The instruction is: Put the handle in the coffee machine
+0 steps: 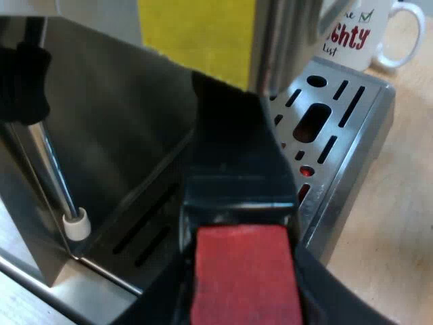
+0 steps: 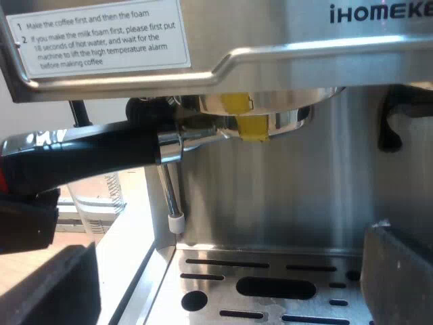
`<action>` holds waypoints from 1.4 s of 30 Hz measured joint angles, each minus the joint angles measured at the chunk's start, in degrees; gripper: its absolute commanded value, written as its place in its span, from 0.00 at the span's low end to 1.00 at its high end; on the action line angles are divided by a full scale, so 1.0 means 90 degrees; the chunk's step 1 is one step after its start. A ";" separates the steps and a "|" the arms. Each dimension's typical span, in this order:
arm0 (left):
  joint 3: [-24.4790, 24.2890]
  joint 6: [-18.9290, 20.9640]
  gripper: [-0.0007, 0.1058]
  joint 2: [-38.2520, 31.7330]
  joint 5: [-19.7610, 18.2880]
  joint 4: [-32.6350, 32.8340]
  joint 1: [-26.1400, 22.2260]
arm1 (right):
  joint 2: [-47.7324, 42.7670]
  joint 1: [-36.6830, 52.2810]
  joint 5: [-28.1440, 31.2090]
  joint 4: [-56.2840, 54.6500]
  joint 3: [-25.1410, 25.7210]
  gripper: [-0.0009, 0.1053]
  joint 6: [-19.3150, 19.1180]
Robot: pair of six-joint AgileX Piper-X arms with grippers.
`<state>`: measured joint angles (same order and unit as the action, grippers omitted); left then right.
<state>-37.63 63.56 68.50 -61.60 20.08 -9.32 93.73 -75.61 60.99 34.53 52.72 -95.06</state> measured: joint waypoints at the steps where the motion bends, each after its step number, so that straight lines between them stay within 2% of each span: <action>1: 0.0000 0.0045 0.01 0.0000 -0.0013 0.0000 0.0000 | 0.0000 0.0000 0.0000 0.0000 0.0000 0.75 0.0000; 6: 0.0020 0.0204 0.01 0.0000 -0.0074 0.0000 0.0000 | 0.0000 0.0174 -0.0073 -0.0032 0.0000 0.75 0.0000; 9: 0.0016 0.0224 0.01 0.0000 -0.0087 0.0000 0.0000 | 0.0000 0.0504 -0.0416 -0.0167 0.0000 0.74 0.0000; 11: 0.0016 0.0224 0.01 0.0000 -0.0087 0.0000 0.0000 | 0.0000 0.0546 -0.0449 -0.0185 0.0000 0.66 0.0000; 12: 0.0016 0.0224 0.01 0.0000 -0.0087 0.0000 0.0000 | 0.0000 0.0569 -0.0483 -0.0194 0.0000 0.56 0.0000; 15: 0.0016 0.0230 0.01 0.0000 -0.0099 0.0000 0.0000 | 0.0000 0.0716 -0.0686 -0.0255 0.0000 0.48 0.0000; 16: 0.0016 0.0230 0.01 0.0000 -0.0094 0.0000 0.0000 | 0.0096 0.1013 -0.1351 -0.0394 0.0000 0.48 0.0000; 18: 0.0016 0.0247 0.01 0.0000 -0.0094 0.0000 0.0000 | 0.0197 0.1092 -0.1561 -0.0394 0.0000 0.48 0.0000; 26: 0.0016 0.0247 0.01 0.0000 -0.0110 0.0000 0.0000 | 0.0908 0.1117 -0.1703 0.0316 0.0015 0.48 0.0000; 31: 0.0016 0.0254 0.01 0.0000 -0.0119 0.0000 0.0000 | 0.1604 0.1143 -0.1651 0.1710 0.0037 0.46 -0.0605; 35: 0.0016 0.0254 0.01 0.0000 -0.0130 0.0000 0.0000 | 0.1825 0.1212 -0.1651 0.2135 0.0137 0.46 -0.0923; 37: 0.0016 0.0254 0.01 0.0000 -0.0127 0.0000 0.0000 | 0.1899 0.1349 -0.1651 0.2152 0.0360 0.46 -0.1178; 42: 0.0016 0.0254 0.01 0.0000 -0.0127 0.0000 0.0000 | 0.2035 0.1628 -0.1634 0.2192 0.0857 0.46 -0.1243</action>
<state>-37.48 65.85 68.50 -62.74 20.08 -9.32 112.04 -60.95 46.28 54.25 60.44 -106.25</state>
